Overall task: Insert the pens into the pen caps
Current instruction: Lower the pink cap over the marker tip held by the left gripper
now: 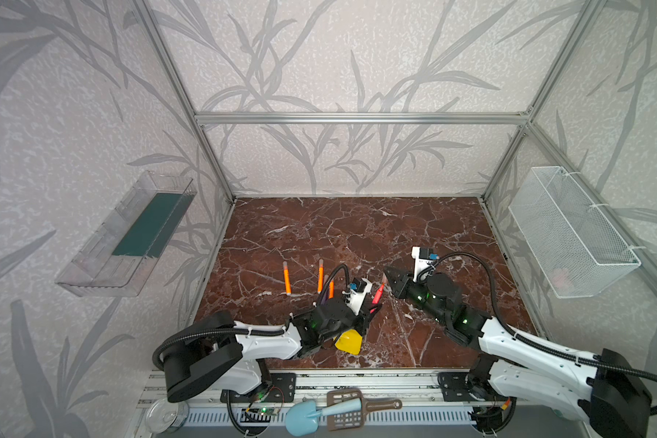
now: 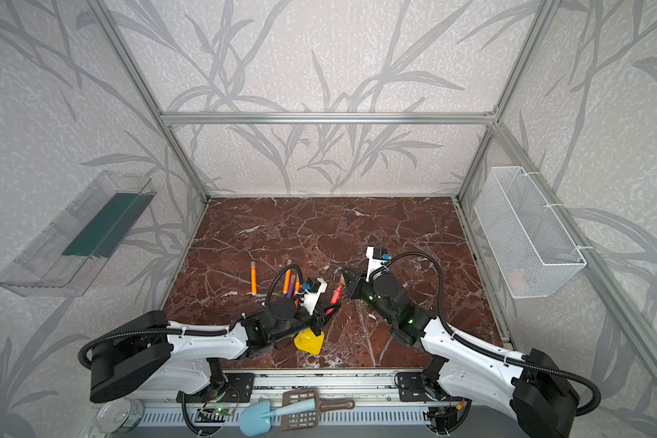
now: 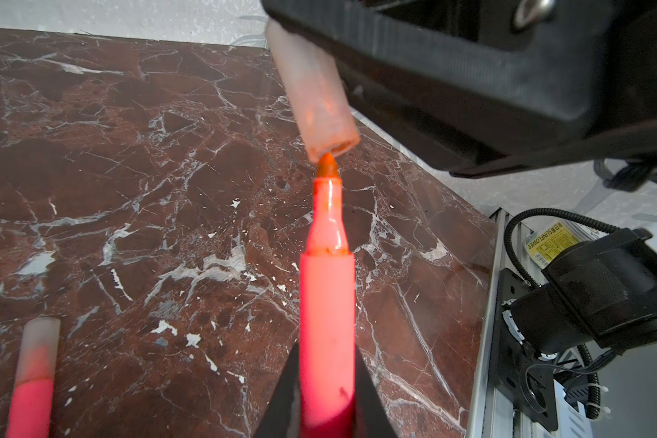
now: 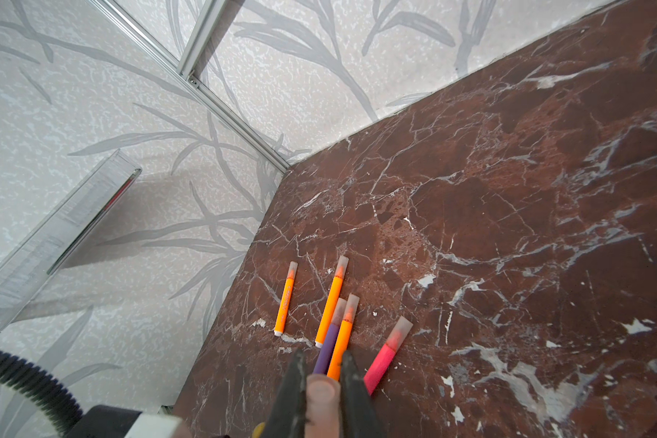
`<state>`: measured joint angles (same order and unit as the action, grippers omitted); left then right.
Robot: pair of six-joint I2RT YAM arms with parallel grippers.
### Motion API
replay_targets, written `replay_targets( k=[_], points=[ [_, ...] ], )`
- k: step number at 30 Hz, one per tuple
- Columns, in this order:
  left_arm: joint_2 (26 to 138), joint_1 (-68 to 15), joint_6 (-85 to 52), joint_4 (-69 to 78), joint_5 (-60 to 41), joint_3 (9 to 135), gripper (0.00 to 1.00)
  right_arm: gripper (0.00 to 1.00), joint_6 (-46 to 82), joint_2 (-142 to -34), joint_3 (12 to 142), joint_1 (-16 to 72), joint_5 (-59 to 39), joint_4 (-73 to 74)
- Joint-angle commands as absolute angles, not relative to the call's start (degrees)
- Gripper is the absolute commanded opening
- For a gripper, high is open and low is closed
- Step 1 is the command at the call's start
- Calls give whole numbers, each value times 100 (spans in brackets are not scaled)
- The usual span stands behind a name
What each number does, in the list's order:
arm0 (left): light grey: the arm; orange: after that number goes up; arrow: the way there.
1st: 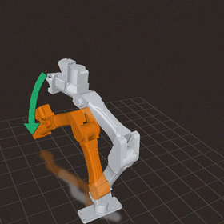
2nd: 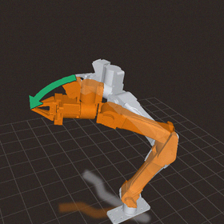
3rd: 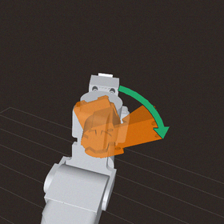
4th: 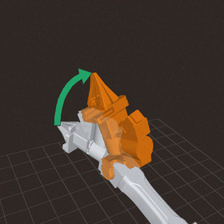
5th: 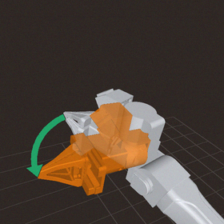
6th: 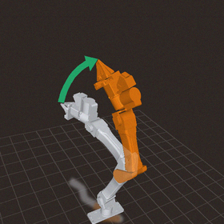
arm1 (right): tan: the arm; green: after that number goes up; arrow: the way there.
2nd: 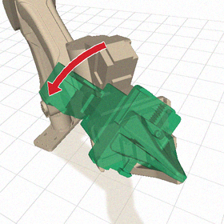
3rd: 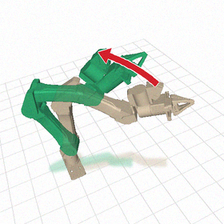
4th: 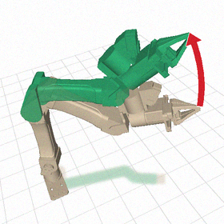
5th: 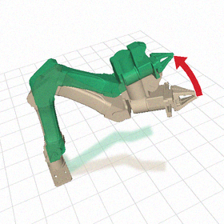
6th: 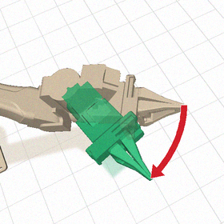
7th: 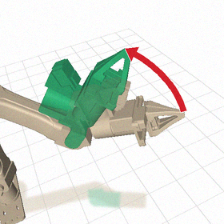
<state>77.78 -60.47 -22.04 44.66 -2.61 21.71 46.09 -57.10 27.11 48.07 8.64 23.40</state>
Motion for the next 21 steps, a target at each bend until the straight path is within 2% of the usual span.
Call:
replay_targets(
  k=[1,11,21],
  points=[
    [7746,-6070,-2153,4659,-152,2273,0,0,4704,-5770,2638,4900,949,2666],
    [7674,-6055,-2461,4913,-16,2136,0,0,4720,-5806,2395,5220,1125,2839],
    [7700,-5920,-2951,5212,-410,2057,0,0,4491,-5978,2234,5585,1299,3073]
  ],
)
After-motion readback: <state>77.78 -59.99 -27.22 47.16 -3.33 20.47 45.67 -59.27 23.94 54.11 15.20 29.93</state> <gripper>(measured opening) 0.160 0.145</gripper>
